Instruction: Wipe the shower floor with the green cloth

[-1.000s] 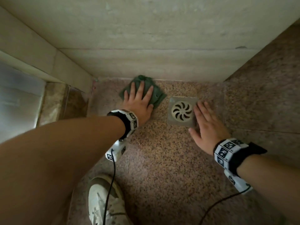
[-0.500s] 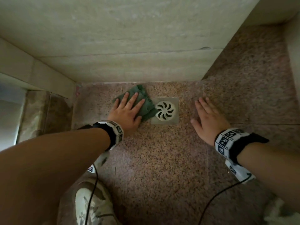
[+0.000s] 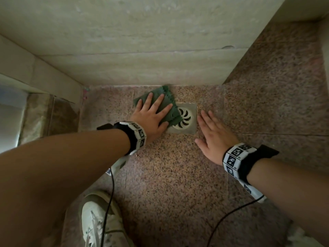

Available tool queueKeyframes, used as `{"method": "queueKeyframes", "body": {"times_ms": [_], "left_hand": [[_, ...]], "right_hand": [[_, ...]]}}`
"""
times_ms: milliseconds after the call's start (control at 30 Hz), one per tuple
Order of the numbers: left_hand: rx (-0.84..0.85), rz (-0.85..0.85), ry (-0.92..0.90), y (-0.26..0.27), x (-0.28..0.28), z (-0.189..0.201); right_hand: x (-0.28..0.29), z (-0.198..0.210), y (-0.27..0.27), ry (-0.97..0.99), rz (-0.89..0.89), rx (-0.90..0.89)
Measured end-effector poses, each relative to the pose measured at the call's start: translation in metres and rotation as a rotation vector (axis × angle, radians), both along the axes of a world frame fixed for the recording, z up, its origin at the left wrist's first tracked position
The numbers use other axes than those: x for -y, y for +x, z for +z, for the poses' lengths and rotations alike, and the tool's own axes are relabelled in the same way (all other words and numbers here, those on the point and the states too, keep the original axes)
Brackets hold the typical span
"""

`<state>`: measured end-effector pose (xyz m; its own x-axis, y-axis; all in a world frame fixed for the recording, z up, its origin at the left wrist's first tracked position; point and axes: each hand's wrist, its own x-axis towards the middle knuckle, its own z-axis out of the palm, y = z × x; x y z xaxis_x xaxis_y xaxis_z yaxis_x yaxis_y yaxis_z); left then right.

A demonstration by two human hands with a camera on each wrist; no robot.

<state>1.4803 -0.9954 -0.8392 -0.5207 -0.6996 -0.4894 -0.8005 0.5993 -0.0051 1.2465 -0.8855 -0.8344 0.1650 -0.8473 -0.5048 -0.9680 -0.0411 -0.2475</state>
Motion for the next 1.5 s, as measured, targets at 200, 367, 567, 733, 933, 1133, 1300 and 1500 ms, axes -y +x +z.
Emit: {"method": "queueKeyframes", "body": {"times_ms": [200, 367, 567, 733, 933, 1133, 1300, 1500], "left_hand": [[-0.016, 0.051, 0.002, -0.012, -0.004, -0.004], [-0.020, 0.058, -0.010, 0.018, -0.015, -0.003], [-0.012, -0.025, 0.040, 0.002, -0.045, -0.002], [-0.013, -0.018, 0.044, -0.030, -0.079, -0.006], [0.000, -0.101, 0.102, -0.045, -0.062, 0.004], [0.026, -0.196, 0.220, -0.106, -0.047, 0.012], [0.011, -0.165, 0.189, -0.128, -0.047, 0.007], [0.001, -0.024, 0.160, -0.137, -0.047, 0.027]], "right_hand": [[0.000, 0.002, 0.003, 0.003, 0.001, -0.017], [0.002, 0.002, -0.002, 0.001, 0.011, 0.013], [-0.001, -0.004, -0.005, -0.019, 0.040, -0.012], [-0.003, -0.001, -0.004, -0.047, 0.027, 0.005], [-0.008, 0.002, -0.014, -0.026, -0.155, -0.025], [-0.014, 0.004, -0.024, -0.012, -0.171, -0.034], [-0.009, 0.004, -0.033, -0.004, -0.262, -0.034], [0.010, 0.028, -0.055, 0.051, -0.167, -0.010]]}}
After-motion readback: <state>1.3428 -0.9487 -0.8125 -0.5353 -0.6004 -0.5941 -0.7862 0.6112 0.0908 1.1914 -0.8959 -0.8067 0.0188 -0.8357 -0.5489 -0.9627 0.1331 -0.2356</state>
